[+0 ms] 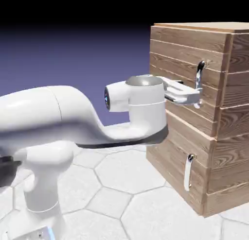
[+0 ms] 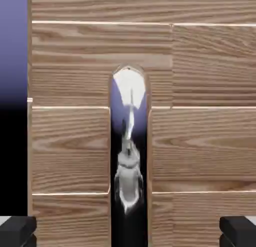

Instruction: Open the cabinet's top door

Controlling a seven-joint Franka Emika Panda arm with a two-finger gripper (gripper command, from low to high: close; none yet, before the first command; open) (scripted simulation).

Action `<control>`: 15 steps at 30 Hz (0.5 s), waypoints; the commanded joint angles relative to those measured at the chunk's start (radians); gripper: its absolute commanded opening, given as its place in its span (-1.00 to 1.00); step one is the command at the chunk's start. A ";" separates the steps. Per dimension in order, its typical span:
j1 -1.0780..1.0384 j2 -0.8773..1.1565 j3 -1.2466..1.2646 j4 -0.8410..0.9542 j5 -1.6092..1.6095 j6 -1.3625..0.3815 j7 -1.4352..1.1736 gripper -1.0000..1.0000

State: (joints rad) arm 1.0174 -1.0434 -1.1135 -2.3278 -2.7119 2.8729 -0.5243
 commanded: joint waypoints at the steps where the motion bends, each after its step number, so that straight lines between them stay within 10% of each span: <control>1: 0.033 0.010 -0.017 0.022 -0.006 -0.008 0.002 0.00; 2: 0.033 0.010 -0.017 0.022 -0.006 -0.008 0.002 -1.00; 15: -0.399 -0.068 0.351 -0.361 0.269 -0.263 -0.031 -1.00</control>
State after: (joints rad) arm 0.6181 -1.1112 -0.7628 -2.6888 -2.4436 2.6093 -0.5555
